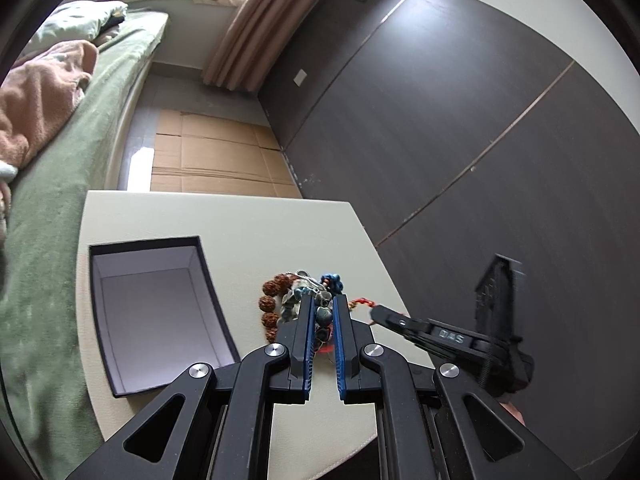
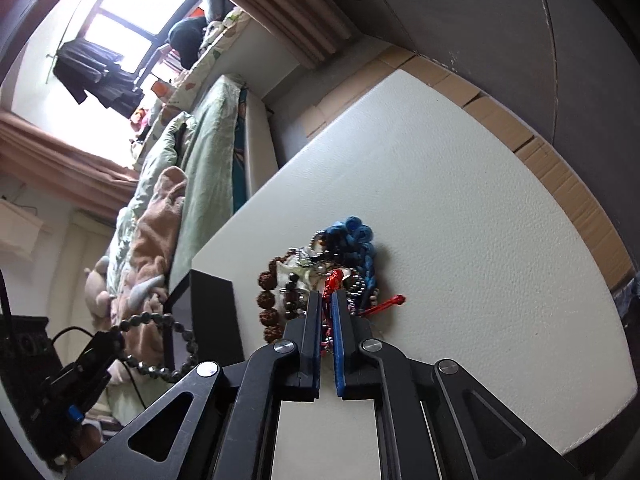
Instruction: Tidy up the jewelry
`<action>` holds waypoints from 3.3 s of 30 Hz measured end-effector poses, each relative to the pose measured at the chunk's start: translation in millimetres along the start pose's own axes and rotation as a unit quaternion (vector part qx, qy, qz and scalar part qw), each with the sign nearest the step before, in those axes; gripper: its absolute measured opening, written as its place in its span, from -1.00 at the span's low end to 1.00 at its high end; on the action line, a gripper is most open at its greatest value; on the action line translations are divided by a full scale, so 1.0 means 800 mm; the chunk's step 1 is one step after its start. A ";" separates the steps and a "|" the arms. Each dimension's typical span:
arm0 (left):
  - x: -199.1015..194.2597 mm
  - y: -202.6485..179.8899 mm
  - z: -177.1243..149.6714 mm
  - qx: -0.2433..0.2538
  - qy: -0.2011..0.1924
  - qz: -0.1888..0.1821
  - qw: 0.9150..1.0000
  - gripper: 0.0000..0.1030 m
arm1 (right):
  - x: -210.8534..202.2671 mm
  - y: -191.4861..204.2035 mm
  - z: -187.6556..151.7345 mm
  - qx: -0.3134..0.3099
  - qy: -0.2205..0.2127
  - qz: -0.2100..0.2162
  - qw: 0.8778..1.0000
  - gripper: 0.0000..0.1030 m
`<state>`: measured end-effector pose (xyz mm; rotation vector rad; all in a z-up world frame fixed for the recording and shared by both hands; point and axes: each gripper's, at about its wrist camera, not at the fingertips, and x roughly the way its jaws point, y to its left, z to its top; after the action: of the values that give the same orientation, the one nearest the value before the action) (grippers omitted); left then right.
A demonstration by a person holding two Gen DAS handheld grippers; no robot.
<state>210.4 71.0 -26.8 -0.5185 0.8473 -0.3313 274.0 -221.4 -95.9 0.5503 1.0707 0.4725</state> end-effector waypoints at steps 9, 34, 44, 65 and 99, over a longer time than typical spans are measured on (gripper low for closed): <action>-0.010 0.045 0.015 -0.042 -0.022 0.048 0.998 -0.83 | -0.018 0.056 0.001 -0.053 -0.024 0.049 0.997 -0.87; -0.097 0.151 0.040 -0.153 -0.091 0.116 0.977 0.92 | 0.095 0.202 -0.014 -0.151 0.094 0.133 0.975 -0.17; -0.081 0.101 0.039 -0.096 -0.106 0.123 0.982 0.92 | 0.047 0.148 0.006 -0.115 0.046 0.057 0.991 0.48; 0.048 -0.021 0.001 0.026 0.007 0.100 0.995 0.65 | -0.023 0.014 0.042 0.004 0.026 -0.043 0.999 0.50; 0.187 -0.078 -0.099 0.101 0.156 0.164 0.969 -0.05 | -0.076 -0.072 0.064 0.053 0.021 -0.064 0.996 0.50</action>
<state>237.3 -75.2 -128.9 -0.1309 1.1718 -0.1925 301.7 -312.2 -71.5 0.5641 1.1691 0.3175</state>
